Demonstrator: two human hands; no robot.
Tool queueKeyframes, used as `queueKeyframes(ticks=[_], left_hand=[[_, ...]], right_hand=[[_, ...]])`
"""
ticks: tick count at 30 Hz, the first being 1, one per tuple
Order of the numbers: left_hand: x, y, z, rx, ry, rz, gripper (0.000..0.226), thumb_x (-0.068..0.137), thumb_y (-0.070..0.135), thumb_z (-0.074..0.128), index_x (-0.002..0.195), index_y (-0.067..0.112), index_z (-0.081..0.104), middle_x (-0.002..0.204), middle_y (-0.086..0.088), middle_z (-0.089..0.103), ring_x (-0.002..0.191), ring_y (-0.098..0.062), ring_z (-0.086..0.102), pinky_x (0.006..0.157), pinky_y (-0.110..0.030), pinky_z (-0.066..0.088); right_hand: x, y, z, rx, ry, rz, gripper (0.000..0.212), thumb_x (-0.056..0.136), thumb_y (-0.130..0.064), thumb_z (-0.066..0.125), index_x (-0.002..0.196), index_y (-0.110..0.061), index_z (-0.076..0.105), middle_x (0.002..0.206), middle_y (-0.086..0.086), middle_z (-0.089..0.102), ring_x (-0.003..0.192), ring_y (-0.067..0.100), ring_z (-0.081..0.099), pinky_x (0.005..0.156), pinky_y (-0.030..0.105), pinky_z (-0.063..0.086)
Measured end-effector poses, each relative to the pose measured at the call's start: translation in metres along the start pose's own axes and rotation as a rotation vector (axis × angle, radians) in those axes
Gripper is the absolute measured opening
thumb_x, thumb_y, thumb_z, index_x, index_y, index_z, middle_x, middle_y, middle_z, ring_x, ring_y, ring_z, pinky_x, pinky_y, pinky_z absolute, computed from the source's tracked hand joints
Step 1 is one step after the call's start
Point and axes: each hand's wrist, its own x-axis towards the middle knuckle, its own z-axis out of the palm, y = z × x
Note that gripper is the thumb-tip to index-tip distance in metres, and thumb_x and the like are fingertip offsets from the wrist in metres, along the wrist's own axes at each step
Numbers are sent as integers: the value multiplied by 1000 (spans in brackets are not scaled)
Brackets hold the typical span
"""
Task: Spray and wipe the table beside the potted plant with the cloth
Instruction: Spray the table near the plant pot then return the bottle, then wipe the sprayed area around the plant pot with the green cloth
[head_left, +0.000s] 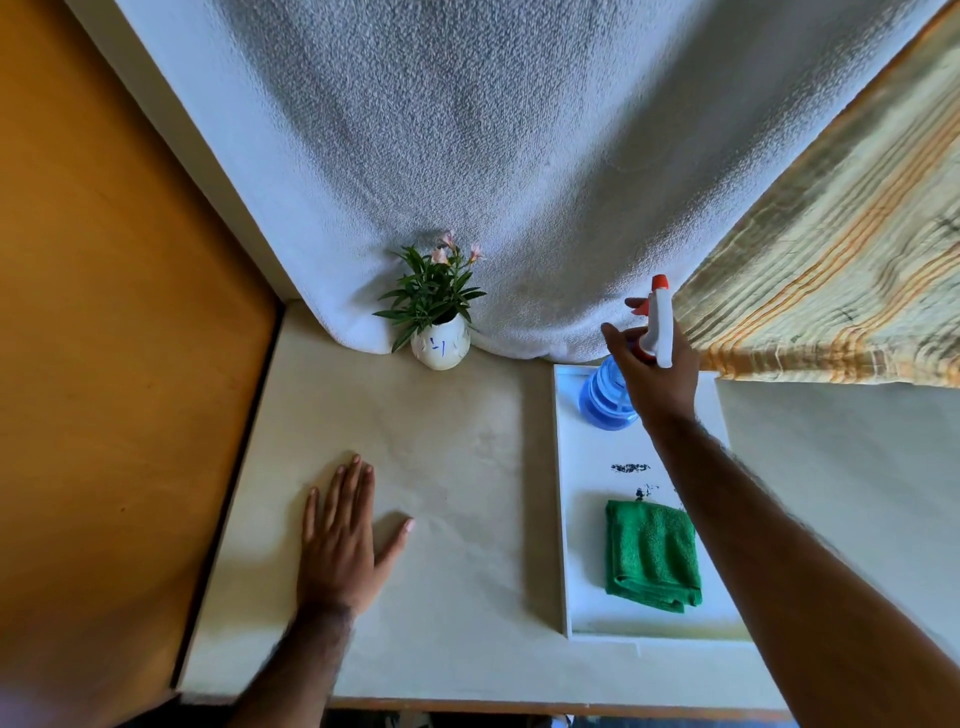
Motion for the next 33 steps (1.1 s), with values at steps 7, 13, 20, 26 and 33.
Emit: queueKeyframes(ticks=[7,13,20,26,33], left_hand=[[0,-1,2,-20,12,7,91,93,69,42,161,9,34,170,-12,33,155,-29,36,124,-59,31],[1,3,-2,-35,-14,-18,90,93,69,41,161,11,34,171,-11,33,156,-28,35,125,-58,30],[0,4,-3,-55,-3,-18,89,93,69,43,161,11,35,170,-9,34,156,-27,36,126,-58,30],[0,3,-2,-45,1,-15,89,93,69,43,160,10,35,170,-10,35,156,-28,35,125,-58,31],[0,2,0,-37,-17,-13,90,93,69,44,161,11,34,171,-10,33,157,-28,34,125,-59,32]], right_hand=[[-50,11,-32,-164,-57,37,81,74,-32,94,140,-21,49,130,1,62,117,10,61,101,26,47],[-156,48,-100,-661,-387,-307,74,81,-71,69,125,-12,63,121,7,62,113,29,60,94,46,54],[-192,89,-125,-939,-649,-337,94,81,-75,66,148,-10,54,157,8,47,144,27,46,113,47,45],[-190,96,-115,-943,-614,-388,82,72,-8,91,145,2,54,156,15,48,142,33,47,122,38,29],[-177,61,-88,-826,-426,-291,88,55,25,75,136,-4,63,137,17,66,116,36,70,91,41,58]])
